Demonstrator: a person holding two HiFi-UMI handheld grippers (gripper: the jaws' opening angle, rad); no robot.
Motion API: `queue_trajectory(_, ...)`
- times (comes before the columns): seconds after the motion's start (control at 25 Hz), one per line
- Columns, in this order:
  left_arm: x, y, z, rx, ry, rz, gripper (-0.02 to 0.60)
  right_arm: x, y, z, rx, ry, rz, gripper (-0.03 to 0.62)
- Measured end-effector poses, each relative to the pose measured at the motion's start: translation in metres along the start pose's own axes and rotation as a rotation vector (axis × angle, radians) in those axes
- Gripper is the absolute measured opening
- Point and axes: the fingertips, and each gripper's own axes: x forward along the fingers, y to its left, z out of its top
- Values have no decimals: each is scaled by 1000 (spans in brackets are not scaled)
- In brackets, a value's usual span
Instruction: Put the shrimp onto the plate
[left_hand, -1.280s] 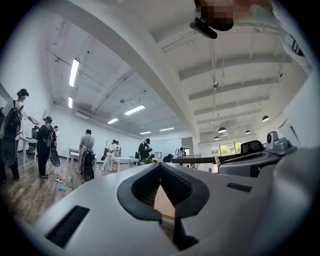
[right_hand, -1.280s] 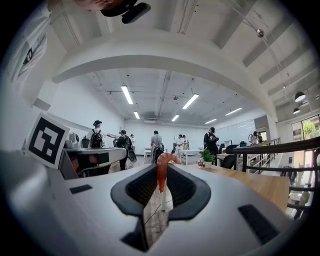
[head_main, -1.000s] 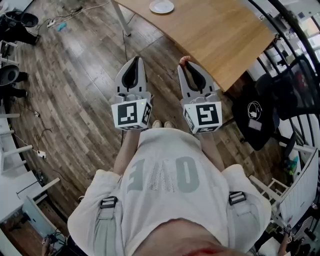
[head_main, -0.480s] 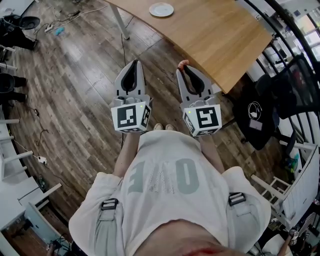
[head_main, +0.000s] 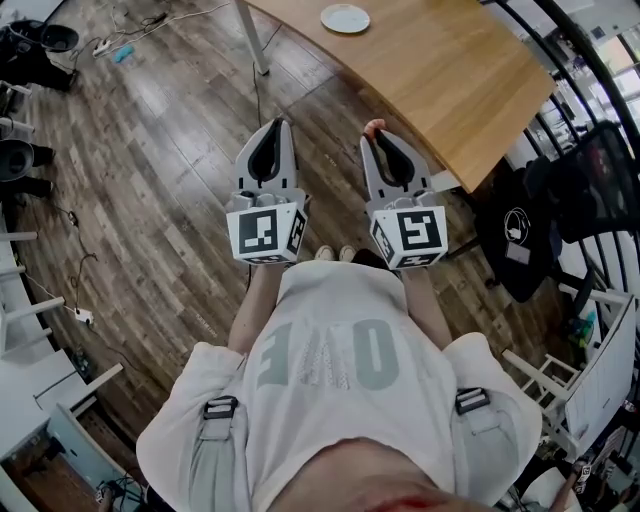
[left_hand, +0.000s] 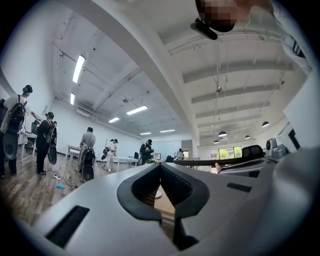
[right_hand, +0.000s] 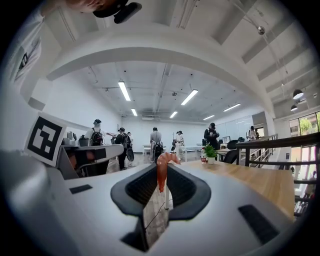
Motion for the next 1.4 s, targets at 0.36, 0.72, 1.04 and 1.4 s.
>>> queue_trajectory(0.36,16,11,-8,-24,5,-39,9,10,-8,3,-11,9,-72,66)
queue_trajectory(0.72,48,11,-6,-23,-14,-58,9,32,-31,9,-28,0,-91,66)
queue_trajectory(1.04,96,13,-22,13,9,-41,9,72,-66,5,-11,-16,-60,66)
queue_trajectory(1.4,169,34,-23,47,23,9,9,143,-112,9,19,-8,11,66)
